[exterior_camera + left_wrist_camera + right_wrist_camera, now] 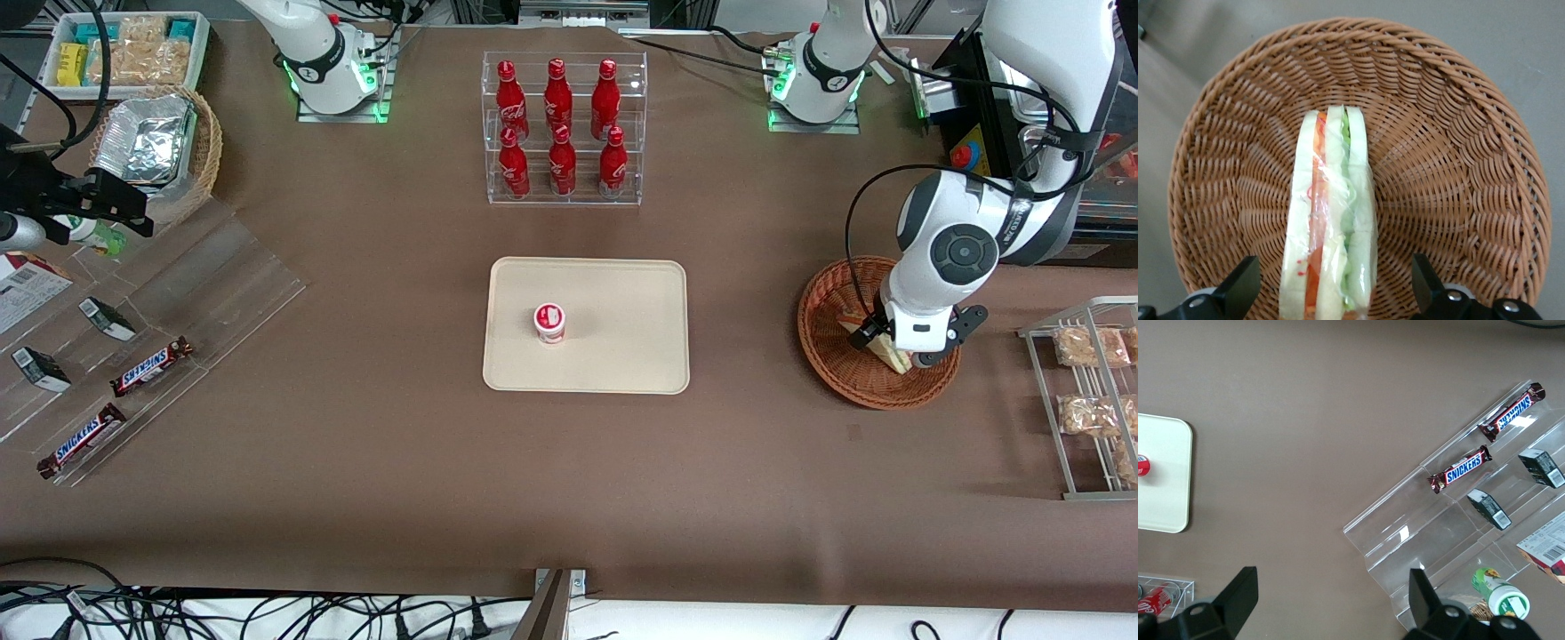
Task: Place sandwich from basket to tray
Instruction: 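Close the left gripper on the wrapped sandwich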
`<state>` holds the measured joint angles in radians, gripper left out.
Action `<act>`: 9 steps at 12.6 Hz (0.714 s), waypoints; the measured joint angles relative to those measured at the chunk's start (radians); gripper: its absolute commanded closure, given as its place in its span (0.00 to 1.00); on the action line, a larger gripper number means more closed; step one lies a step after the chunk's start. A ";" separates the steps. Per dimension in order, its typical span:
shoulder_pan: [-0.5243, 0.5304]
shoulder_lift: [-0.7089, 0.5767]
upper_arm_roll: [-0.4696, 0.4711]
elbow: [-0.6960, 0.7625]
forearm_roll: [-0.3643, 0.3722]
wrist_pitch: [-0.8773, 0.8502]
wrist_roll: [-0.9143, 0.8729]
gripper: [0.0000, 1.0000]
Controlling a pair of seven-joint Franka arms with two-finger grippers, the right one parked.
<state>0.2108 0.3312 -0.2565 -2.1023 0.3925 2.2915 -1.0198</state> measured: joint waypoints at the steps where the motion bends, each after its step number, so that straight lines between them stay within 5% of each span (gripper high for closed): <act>1: 0.000 0.000 0.000 -0.001 0.013 0.000 0.000 0.00; 3: -0.001 0.000 -0.001 -0.002 0.024 0.000 0.000 0.00; 6: -0.002 0.000 -0.001 -0.002 0.024 0.000 -0.003 0.46; 9: -0.002 0.000 -0.001 -0.002 0.024 0.000 -0.006 0.49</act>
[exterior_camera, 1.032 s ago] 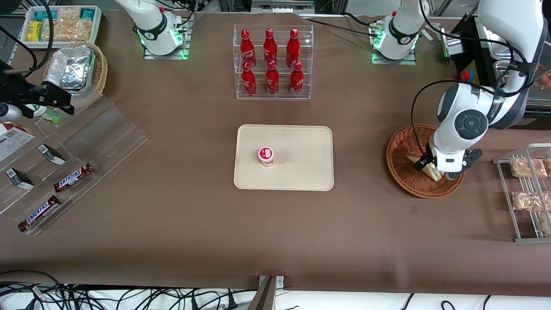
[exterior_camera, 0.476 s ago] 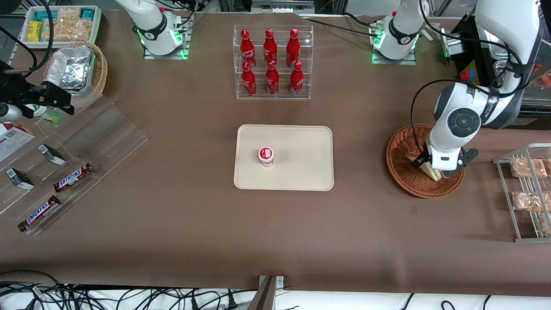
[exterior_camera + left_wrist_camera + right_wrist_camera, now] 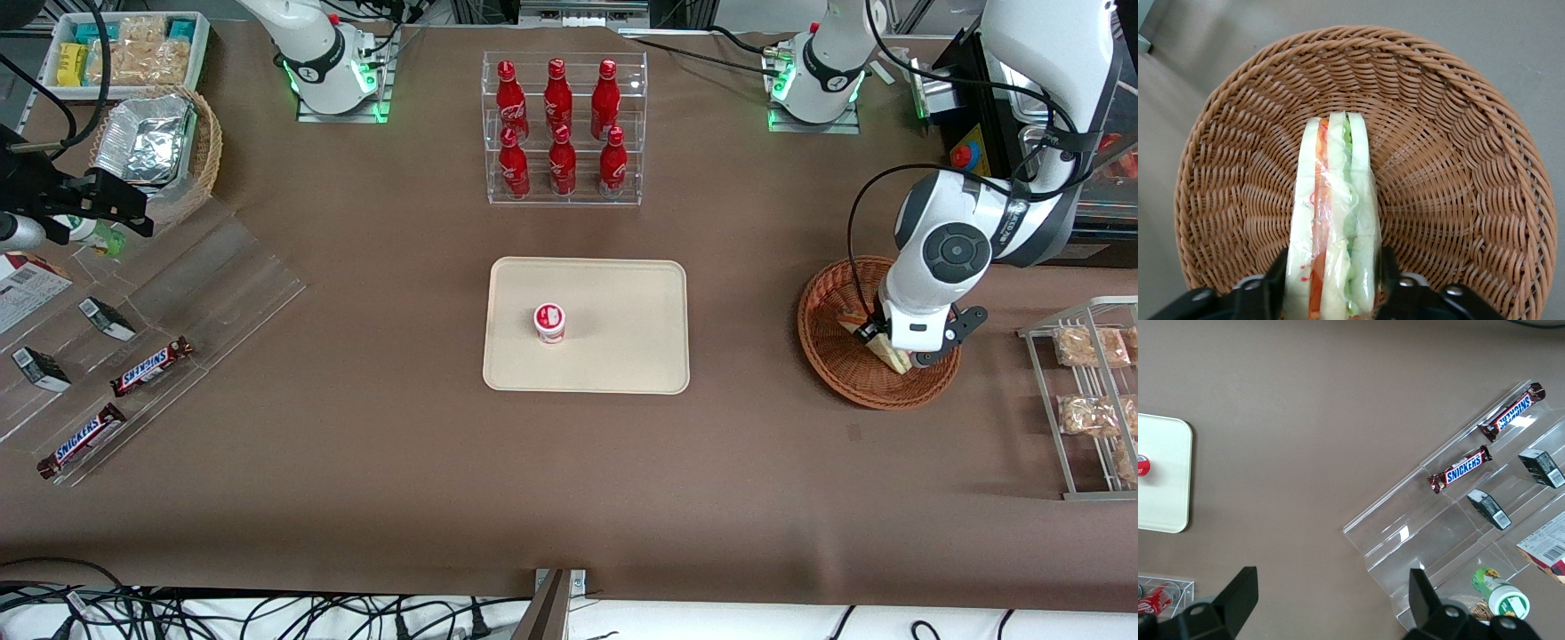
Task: Place sandwich from basket to tray
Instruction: 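Close the left gripper on the wrapped sandwich, then lift the sandwich and carry it with the left gripper to the tray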
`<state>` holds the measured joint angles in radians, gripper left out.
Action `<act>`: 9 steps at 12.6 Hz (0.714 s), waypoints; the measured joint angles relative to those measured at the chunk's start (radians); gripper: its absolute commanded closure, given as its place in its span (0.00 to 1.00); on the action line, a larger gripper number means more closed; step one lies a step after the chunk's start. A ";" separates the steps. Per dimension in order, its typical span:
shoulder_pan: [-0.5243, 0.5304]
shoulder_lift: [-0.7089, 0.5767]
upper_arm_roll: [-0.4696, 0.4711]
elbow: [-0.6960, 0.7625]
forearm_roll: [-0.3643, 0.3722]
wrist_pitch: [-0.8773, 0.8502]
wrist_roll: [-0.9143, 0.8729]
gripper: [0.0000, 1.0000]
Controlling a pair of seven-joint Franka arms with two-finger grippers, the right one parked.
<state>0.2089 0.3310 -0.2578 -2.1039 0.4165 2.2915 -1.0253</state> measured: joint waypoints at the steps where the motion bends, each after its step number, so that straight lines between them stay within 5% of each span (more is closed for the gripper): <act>1: 0.000 0.000 0.000 0.000 0.000 0.000 0.000 0.50; 5: 0.000 -0.005 -0.004 0.000 0.000 -0.003 0.000 0.62; 9: 0.000 -0.016 -0.008 0.006 0.000 -0.021 0.003 0.63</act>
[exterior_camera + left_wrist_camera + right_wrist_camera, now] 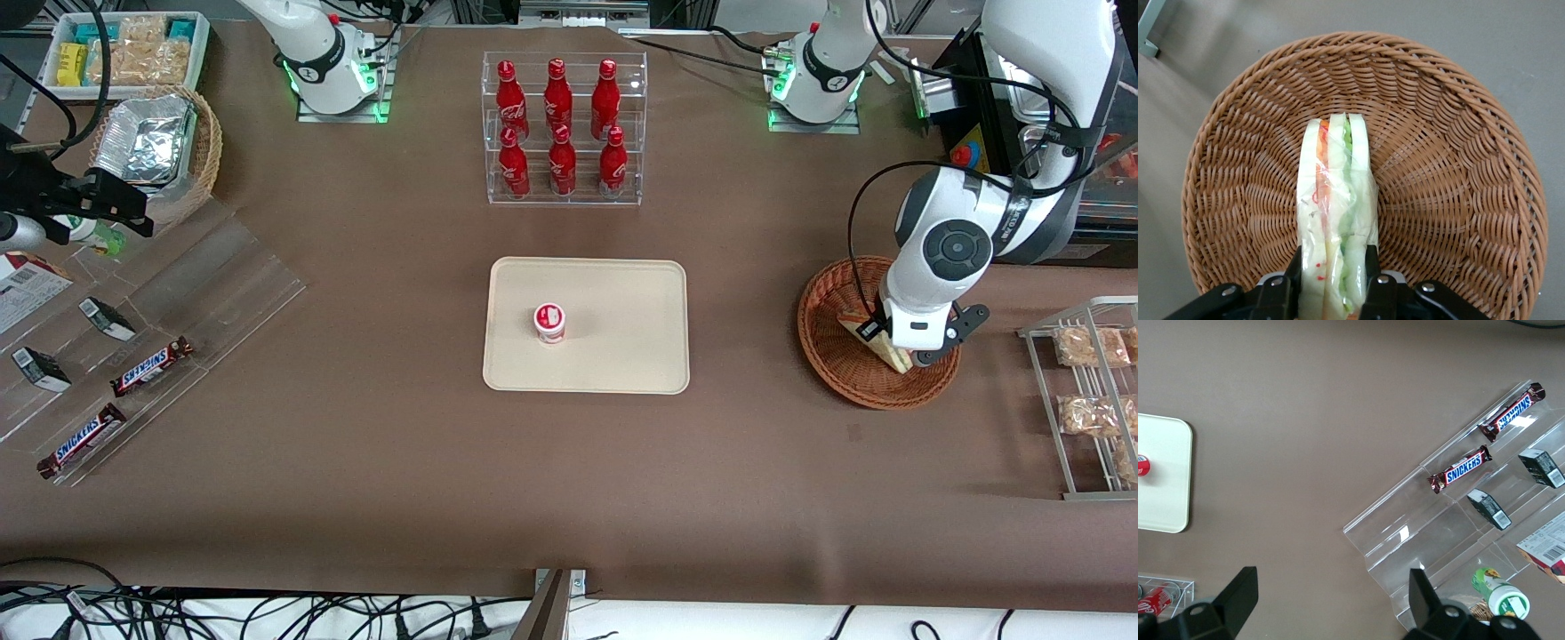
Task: Place sandwich from basket to tray
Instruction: 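Lift the sandwich and carry it with the left gripper to the tray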
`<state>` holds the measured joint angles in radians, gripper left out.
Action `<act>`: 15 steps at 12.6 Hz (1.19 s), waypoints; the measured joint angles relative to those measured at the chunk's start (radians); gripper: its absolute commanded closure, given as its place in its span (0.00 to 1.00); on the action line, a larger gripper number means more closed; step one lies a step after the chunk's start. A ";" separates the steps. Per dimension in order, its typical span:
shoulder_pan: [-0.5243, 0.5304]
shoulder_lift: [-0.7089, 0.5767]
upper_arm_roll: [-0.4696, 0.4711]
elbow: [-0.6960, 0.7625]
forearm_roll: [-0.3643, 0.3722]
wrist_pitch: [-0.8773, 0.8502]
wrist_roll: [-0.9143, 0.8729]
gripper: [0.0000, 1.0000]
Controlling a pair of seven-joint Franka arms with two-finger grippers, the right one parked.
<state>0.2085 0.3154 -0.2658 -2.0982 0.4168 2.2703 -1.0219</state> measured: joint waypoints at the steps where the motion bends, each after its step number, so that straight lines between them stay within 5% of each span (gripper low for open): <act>1: 0.000 -0.003 -0.008 0.011 0.000 -0.027 0.010 0.63; 8: -0.003 -0.013 -0.180 0.277 -0.047 -0.407 0.184 0.64; 12: -0.028 -0.007 -0.398 0.356 -0.126 -0.445 0.187 0.64; 15: -0.116 0.019 -0.430 0.384 -0.194 -0.406 0.187 0.64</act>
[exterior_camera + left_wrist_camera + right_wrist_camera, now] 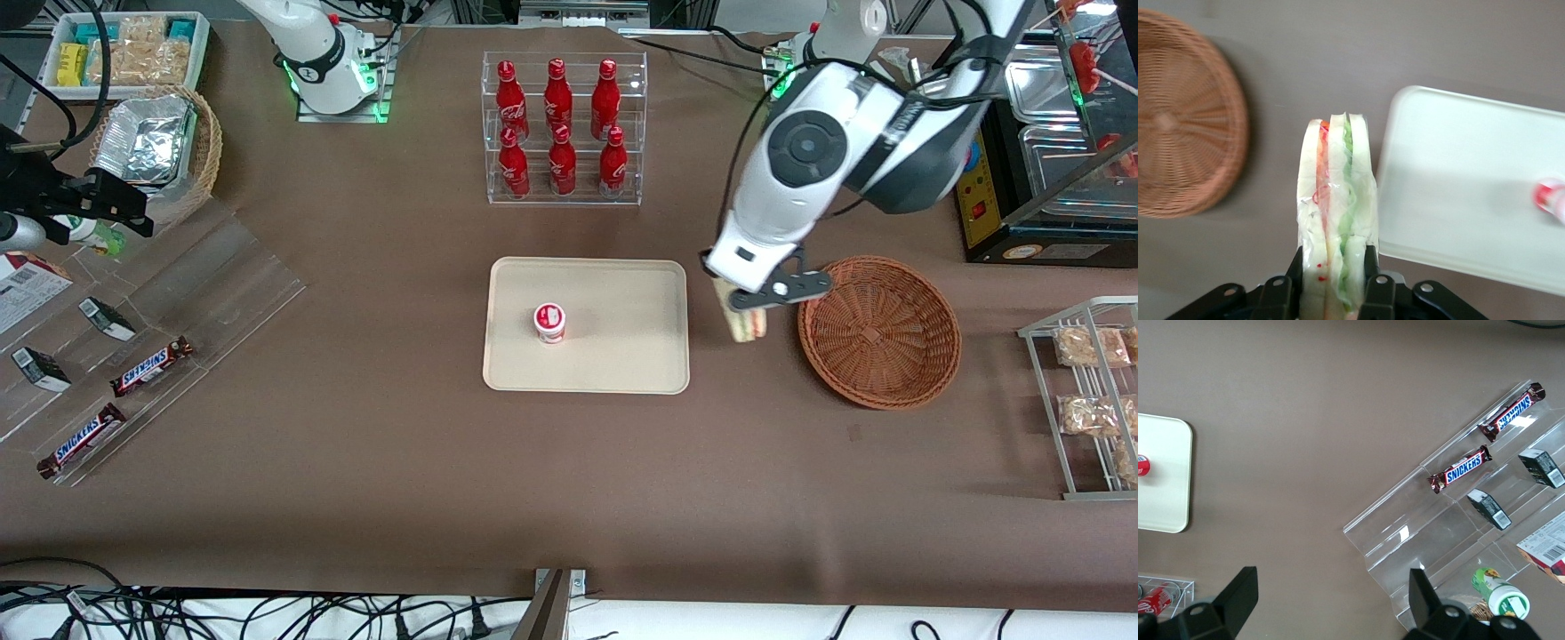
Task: Place sandwich from basket to tray
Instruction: 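Lift the sandwich and carry it with the left gripper to the tray, then lower the sandwich onto the tray beside the cup and open the left gripper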
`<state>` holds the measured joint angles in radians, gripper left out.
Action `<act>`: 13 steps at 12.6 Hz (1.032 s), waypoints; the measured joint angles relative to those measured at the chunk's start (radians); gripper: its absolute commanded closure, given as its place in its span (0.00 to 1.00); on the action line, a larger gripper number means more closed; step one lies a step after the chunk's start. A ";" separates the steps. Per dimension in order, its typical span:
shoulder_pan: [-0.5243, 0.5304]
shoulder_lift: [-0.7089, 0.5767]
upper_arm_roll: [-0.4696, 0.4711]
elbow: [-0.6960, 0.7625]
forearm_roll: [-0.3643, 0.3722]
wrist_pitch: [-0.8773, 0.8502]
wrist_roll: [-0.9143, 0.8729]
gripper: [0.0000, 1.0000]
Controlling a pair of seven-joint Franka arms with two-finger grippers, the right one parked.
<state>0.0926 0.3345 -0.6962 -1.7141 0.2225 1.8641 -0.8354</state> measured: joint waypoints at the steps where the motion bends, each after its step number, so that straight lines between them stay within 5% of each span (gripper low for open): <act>1: -0.041 0.024 0.000 0.003 0.000 0.035 -0.005 0.64; 6: -0.184 0.193 0.003 0.004 0.112 0.170 -0.086 0.64; 10: -0.215 0.303 0.005 0.004 0.283 0.251 -0.195 0.64; 13: -0.215 0.343 0.022 0.005 0.330 0.301 -0.214 0.64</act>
<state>-0.1222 0.6778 -0.6741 -1.7094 0.5522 2.1648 -1.0491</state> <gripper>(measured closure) 0.639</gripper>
